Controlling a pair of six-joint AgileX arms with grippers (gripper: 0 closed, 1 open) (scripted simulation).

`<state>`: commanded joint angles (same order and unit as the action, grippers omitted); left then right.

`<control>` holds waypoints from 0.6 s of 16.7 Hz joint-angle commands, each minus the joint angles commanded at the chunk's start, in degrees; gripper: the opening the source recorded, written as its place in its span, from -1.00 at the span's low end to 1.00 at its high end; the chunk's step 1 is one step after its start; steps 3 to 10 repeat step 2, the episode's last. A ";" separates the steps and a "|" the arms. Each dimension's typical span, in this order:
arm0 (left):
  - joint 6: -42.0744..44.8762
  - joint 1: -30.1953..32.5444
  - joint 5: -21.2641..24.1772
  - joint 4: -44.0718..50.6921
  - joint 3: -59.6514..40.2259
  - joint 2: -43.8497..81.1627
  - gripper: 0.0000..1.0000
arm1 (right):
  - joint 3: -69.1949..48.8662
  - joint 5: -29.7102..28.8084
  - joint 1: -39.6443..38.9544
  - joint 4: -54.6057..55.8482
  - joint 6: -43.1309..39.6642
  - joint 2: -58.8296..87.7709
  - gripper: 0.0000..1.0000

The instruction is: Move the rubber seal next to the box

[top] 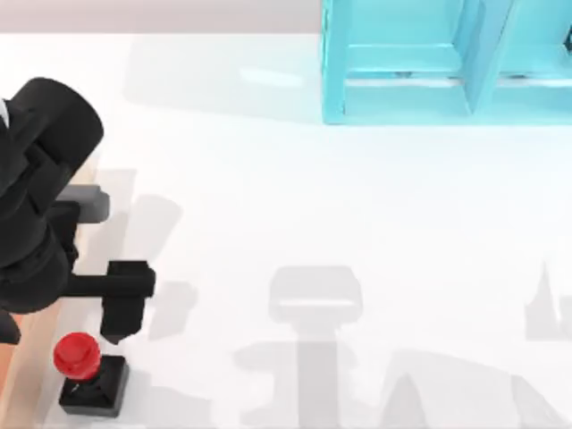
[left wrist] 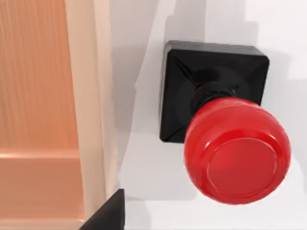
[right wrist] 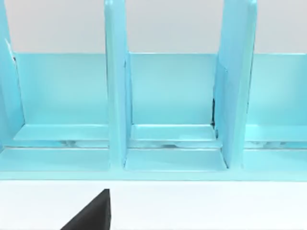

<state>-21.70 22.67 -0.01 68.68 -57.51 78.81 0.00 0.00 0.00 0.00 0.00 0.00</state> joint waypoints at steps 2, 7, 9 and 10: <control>0.00 0.00 0.00 0.00 0.00 0.00 1.00 | 0.00 0.00 0.00 0.00 0.00 0.00 1.00; 0.00 0.00 0.00 0.00 0.00 0.00 1.00 | 0.00 0.00 0.00 0.00 0.00 0.00 1.00; 0.00 0.00 0.00 0.00 0.00 0.00 1.00 | 0.00 0.00 0.00 0.00 0.00 0.00 1.00; 0.00 0.00 0.00 0.00 0.00 0.00 1.00 | 0.00 0.00 0.00 0.00 0.00 0.00 1.00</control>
